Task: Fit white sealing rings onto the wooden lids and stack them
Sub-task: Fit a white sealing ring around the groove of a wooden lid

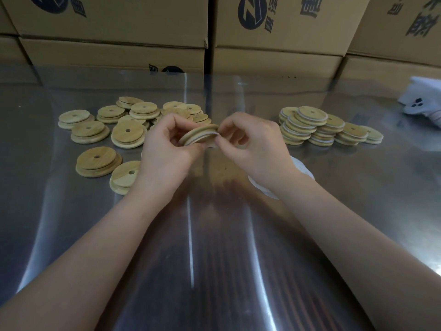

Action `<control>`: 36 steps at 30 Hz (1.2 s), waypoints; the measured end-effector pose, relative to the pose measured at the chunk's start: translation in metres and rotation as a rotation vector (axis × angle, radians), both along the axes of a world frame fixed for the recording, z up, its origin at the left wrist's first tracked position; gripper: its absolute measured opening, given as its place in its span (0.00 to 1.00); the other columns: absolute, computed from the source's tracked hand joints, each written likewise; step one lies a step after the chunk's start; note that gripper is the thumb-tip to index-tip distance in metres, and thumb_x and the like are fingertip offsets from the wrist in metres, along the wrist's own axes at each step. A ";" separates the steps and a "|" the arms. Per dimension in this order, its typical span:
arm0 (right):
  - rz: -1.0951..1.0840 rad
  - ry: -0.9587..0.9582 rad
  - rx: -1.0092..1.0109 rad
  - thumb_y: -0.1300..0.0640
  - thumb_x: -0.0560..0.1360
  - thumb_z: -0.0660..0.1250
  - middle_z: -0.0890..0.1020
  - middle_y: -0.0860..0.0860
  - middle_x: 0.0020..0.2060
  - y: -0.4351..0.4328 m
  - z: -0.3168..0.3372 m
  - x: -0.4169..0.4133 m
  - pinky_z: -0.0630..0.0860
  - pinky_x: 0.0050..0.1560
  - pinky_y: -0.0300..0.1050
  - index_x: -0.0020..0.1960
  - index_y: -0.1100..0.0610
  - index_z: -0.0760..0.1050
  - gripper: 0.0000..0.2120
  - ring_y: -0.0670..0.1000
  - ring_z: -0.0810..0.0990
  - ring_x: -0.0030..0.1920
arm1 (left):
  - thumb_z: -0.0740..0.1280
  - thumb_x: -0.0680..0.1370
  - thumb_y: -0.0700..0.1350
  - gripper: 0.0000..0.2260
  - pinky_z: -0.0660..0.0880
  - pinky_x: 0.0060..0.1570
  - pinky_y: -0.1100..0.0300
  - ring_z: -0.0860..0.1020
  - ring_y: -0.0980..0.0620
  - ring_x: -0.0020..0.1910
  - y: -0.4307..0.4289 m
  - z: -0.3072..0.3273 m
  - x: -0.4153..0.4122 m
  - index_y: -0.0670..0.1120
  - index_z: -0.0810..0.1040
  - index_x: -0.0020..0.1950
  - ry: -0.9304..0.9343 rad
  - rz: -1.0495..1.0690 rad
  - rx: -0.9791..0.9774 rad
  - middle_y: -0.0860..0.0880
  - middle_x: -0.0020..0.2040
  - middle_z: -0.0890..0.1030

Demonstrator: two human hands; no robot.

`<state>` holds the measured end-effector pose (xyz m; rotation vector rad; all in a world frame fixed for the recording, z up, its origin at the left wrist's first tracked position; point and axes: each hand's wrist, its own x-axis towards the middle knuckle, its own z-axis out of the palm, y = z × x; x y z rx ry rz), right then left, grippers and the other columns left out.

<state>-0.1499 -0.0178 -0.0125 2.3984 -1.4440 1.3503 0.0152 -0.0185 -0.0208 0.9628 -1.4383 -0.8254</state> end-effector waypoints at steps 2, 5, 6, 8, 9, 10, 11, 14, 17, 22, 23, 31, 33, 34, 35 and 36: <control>-0.017 -0.025 0.014 0.57 0.72 0.71 0.81 0.48 0.37 0.000 -0.001 0.000 0.77 0.41 0.54 0.43 0.57 0.78 0.04 0.51 0.78 0.37 | 0.75 0.70 0.32 0.13 0.80 0.50 0.58 0.82 0.51 0.48 -0.002 -0.001 0.001 0.49 0.77 0.44 0.070 -0.003 0.040 0.47 0.47 0.84; -0.007 -0.077 0.008 0.59 0.72 0.70 0.80 0.46 0.35 0.000 0.000 -0.001 0.77 0.40 0.52 0.41 0.58 0.79 0.02 0.49 0.78 0.35 | 0.75 0.70 0.33 0.14 0.79 0.48 0.58 0.82 0.52 0.46 -0.004 0.000 0.003 0.49 0.76 0.44 0.090 -0.005 0.057 0.48 0.46 0.83; 0.005 -0.082 0.011 0.60 0.72 0.70 0.79 0.45 0.34 0.000 0.000 -0.001 0.76 0.40 0.51 0.41 0.58 0.79 0.02 0.48 0.77 0.34 | 0.75 0.70 0.33 0.14 0.78 0.47 0.59 0.82 0.53 0.46 -0.004 0.001 0.003 0.49 0.75 0.44 0.074 -0.010 0.048 0.49 0.45 0.83; 0.033 -0.073 0.010 0.62 0.72 0.71 0.77 0.42 0.34 0.000 -0.001 0.000 0.76 0.40 0.47 0.41 0.58 0.79 0.01 0.46 0.76 0.33 | 0.75 0.70 0.34 0.14 0.79 0.49 0.59 0.82 0.52 0.47 -0.002 0.001 0.003 0.49 0.75 0.45 0.051 -0.025 0.034 0.48 0.47 0.82; 0.046 -0.074 0.011 0.62 0.72 0.71 0.77 0.41 0.34 0.001 -0.002 0.001 0.76 0.40 0.46 0.41 0.58 0.79 0.01 0.46 0.76 0.33 | 0.75 0.71 0.34 0.13 0.79 0.49 0.59 0.82 0.52 0.48 -0.001 0.001 0.002 0.49 0.75 0.46 0.044 -0.035 0.030 0.48 0.47 0.82; 0.059 -0.078 0.014 0.62 0.72 0.71 0.77 0.41 0.34 0.001 -0.002 0.002 0.76 0.40 0.46 0.41 0.58 0.79 0.01 0.46 0.76 0.34 | 0.75 0.71 0.35 0.13 0.79 0.50 0.59 0.81 0.52 0.48 0.000 0.001 0.002 0.48 0.76 0.47 0.038 -0.046 0.026 0.49 0.48 0.82; 0.072 -0.082 0.013 0.62 0.72 0.71 0.77 0.41 0.34 0.001 -0.003 0.003 0.76 0.40 0.46 0.42 0.58 0.79 0.01 0.46 0.76 0.34 | 0.75 0.71 0.36 0.12 0.79 0.50 0.60 0.81 0.54 0.48 0.001 0.002 0.002 0.48 0.77 0.48 0.035 -0.060 0.022 0.50 0.48 0.82; 0.092 -0.070 -0.014 0.61 0.73 0.70 0.78 0.43 0.35 0.003 -0.003 0.005 0.76 0.39 0.46 0.42 0.58 0.79 0.01 0.47 0.76 0.34 | 0.74 0.72 0.36 0.11 0.78 0.50 0.61 0.81 0.57 0.48 0.002 0.004 0.003 0.50 0.80 0.50 0.029 -0.093 0.001 0.54 0.46 0.83; 0.092 -0.059 -0.033 0.61 0.73 0.69 0.78 0.46 0.36 0.004 -0.002 0.006 0.75 0.39 0.48 0.42 0.59 0.78 0.02 0.48 0.76 0.35 | 0.74 0.72 0.37 0.11 0.78 0.49 0.62 0.81 0.58 0.48 0.002 0.004 0.005 0.53 0.81 0.48 0.027 -0.083 -0.015 0.55 0.46 0.83; 0.030 0.013 -0.058 0.59 0.74 0.66 0.79 0.47 0.37 0.004 -0.001 0.005 0.75 0.39 0.53 0.42 0.58 0.76 0.03 0.49 0.77 0.37 | 0.76 0.71 0.37 0.12 0.77 0.50 0.66 0.81 0.60 0.48 0.001 0.005 0.003 0.54 0.81 0.45 -0.037 -0.005 -0.063 0.57 0.45 0.84; 0.020 0.033 -0.067 0.59 0.73 0.66 0.79 0.48 0.37 0.004 -0.001 0.005 0.75 0.38 0.53 0.42 0.58 0.76 0.03 0.49 0.77 0.37 | 0.76 0.71 0.37 0.13 0.77 0.49 0.66 0.81 0.60 0.47 0.000 0.005 0.002 0.55 0.81 0.44 -0.052 0.012 -0.068 0.57 0.44 0.84; -0.044 0.119 -0.130 0.61 0.72 0.66 0.79 0.51 0.35 0.002 0.001 0.003 0.74 0.36 0.51 0.41 0.59 0.75 0.03 0.52 0.77 0.36 | 0.76 0.70 0.38 0.13 0.75 0.47 0.69 0.79 0.63 0.43 -0.005 0.004 0.003 0.56 0.80 0.43 -0.152 0.069 -0.118 0.58 0.42 0.83; -0.048 0.116 -0.131 0.61 0.72 0.67 0.78 0.50 0.35 0.002 0.001 0.002 0.74 0.36 0.50 0.41 0.59 0.75 0.03 0.52 0.77 0.36 | 0.77 0.69 0.38 0.14 0.74 0.46 0.70 0.79 0.64 0.42 -0.005 0.005 0.004 0.57 0.79 0.42 -0.174 0.075 -0.138 0.59 0.41 0.82; -0.049 0.112 -0.132 0.61 0.72 0.67 0.78 0.50 0.35 0.002 0.002 0.001 0.74 0.36 0.50 0.41 0.59 0.75 0.03 0.52 0.77 0.36 | 0.77 0.69 0.37 0.15 0.74 0.45 0.71 0.78 0.65 0.41 -0.006 0.006 0.004 0.57 0.79 0.41 -0.184 0.078 -0.148 0.59 0.41 0.82; -0.051 0.109 -0.130 0.61 0.72 0.67 0.79 0.51 0.34 0.002 0.002 0.000 0.74 0.36 0.50 0.41 0.59 0.75 0.03 0.52 0.77 0.36 | 0.77 0.69 0.37 0.16 0.73 0.45 0.72 0.78 0.65 0.41 -0.006 0.006 0.005 0.58 0.78 0.40 -0.197 0.080 -0.158 0.60 0.40 0.81; -0.052 0.106 -0.121 0.61 0.72 0.67 0.79 0.51 0.34 0.001 0.002 -0.001 0.74 0.36 0.51 0.41 0.59 0.75 0.03 0.52 0.77 0.36 | 0.77 0.68 0.37 0.16 0.72 0.44 0.73 0.78 0.66 0.41 -0.006 0.007 0.005 0.57 0.78 0.40 -0.210 0.080 -0.165 0.60 0.40 0.81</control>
